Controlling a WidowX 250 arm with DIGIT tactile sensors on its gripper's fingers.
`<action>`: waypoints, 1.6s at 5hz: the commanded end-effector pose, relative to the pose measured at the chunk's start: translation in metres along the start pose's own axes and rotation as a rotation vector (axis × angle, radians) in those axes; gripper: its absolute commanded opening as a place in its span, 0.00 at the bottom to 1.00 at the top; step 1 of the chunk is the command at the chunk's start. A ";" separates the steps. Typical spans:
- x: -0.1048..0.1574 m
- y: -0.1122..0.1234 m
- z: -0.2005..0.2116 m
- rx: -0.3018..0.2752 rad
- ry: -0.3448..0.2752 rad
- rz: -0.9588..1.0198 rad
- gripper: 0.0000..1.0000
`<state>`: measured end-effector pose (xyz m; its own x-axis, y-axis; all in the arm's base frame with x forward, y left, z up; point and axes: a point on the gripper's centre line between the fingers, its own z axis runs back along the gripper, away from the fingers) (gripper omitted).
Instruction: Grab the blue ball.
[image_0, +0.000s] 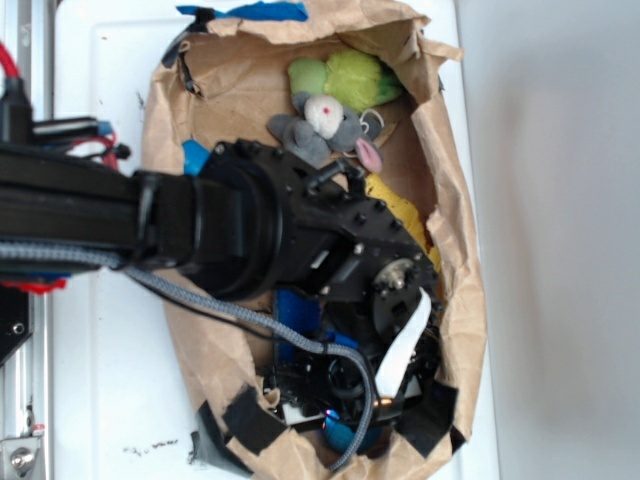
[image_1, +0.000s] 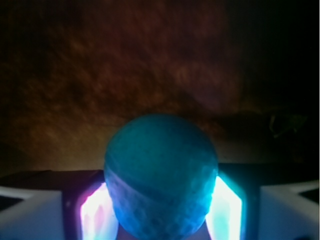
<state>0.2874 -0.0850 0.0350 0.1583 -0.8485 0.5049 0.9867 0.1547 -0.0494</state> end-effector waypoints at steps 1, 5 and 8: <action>0.008 -0.008 0.010 0.051 0.010 -0.054 0.00; -0.019 -0.011 0.118 0.011 0.136 0.448 0.00; -0.027 -0.023 0.156 0.199 0.311 0.939 0.00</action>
<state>0.2518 0.0210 0.1401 0.8980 -0.4366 0.0542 0.4388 0.8799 -0.1822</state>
